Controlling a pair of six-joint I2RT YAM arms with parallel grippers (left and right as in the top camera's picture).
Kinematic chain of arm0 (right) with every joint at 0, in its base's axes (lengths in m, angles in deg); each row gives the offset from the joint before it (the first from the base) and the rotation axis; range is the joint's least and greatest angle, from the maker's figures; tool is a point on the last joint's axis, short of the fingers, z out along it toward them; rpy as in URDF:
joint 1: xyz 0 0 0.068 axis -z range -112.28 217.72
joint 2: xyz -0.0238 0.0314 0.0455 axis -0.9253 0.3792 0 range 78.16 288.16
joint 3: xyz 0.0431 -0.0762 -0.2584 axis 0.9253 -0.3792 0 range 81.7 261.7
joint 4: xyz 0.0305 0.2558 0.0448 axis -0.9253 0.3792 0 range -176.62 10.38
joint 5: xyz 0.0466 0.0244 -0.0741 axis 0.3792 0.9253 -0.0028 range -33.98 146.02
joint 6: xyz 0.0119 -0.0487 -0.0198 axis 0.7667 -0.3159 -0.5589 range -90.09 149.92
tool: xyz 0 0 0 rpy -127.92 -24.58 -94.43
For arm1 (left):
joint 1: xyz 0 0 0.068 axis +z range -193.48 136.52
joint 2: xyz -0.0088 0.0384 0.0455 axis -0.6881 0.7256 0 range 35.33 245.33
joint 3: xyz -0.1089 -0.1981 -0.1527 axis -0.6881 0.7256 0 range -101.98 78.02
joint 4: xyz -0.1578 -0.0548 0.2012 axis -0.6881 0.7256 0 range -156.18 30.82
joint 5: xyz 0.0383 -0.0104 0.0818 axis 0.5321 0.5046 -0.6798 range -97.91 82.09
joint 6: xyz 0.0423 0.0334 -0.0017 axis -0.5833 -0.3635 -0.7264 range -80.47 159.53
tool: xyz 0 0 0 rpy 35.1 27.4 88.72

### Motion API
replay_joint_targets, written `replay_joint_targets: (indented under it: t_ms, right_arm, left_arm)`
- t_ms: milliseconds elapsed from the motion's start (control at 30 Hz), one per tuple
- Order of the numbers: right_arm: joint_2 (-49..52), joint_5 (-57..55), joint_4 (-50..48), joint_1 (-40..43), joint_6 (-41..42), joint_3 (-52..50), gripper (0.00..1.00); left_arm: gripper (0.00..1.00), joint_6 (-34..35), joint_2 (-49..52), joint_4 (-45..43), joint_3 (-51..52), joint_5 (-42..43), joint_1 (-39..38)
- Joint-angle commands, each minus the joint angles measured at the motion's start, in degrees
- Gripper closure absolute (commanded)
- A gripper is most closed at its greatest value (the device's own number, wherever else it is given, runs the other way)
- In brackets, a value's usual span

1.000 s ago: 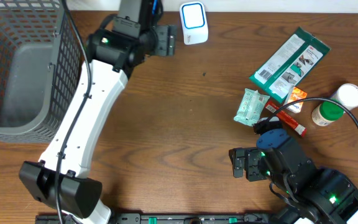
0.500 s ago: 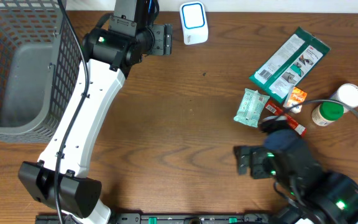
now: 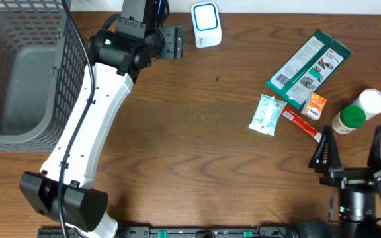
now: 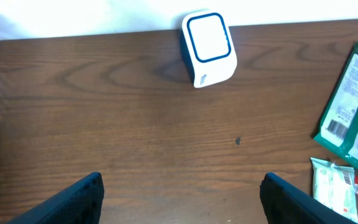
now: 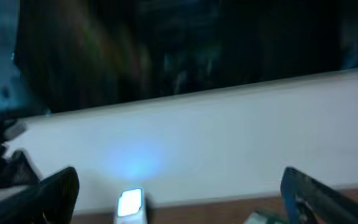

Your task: Scan the item barcode

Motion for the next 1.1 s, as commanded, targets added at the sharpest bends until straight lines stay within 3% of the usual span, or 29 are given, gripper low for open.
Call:
replay_joint_targets:
  t_ms: [0, 200, 467, 733, 833, 1067]
  right_arm:
    - [-4.9, 1.7, -7.7, 2.4, -4.3, -9.2, 0.01]
    - [-7.8, 1.6, -24.9, 3.6, -3.9, -22.9, 0.01]
    - [-7.9, 1.7, -28.0, 3.8, -3.0, -33.6, 0.01]
    - [-7.9, 1.8, -3.5, 3.8, -5.0, -33.6, 0.01]
    - [-7.9, 4.6, -3.8, 3.8, -11.5, -33.7, 0.01]
    - [-7.9, 5.3, -3.8, 3.8, -12.0, -33.6, 0.01]
  left_arm:
    - [0.19, 0.1, 0.1, 0.0, -0.7, -0.7, 0.1]
    - [0.19, 0.1, 0.1, -0.1, -0.7, -0.7, 0.1]
    - [0.19, 0.1, 0.1, 0.0, -0.7, -0.7, 0.1]
    - [0.19, 0.1, 0.1, 0.0, -0.7, -0.7, 0.1]
    - [0.19, 0.1, 0.1, 0.0, -0.7, -0.7, 0.1]
    - [0.19, 0.1, 0.1, -0.1, -0.7, -0.7, 0.1]
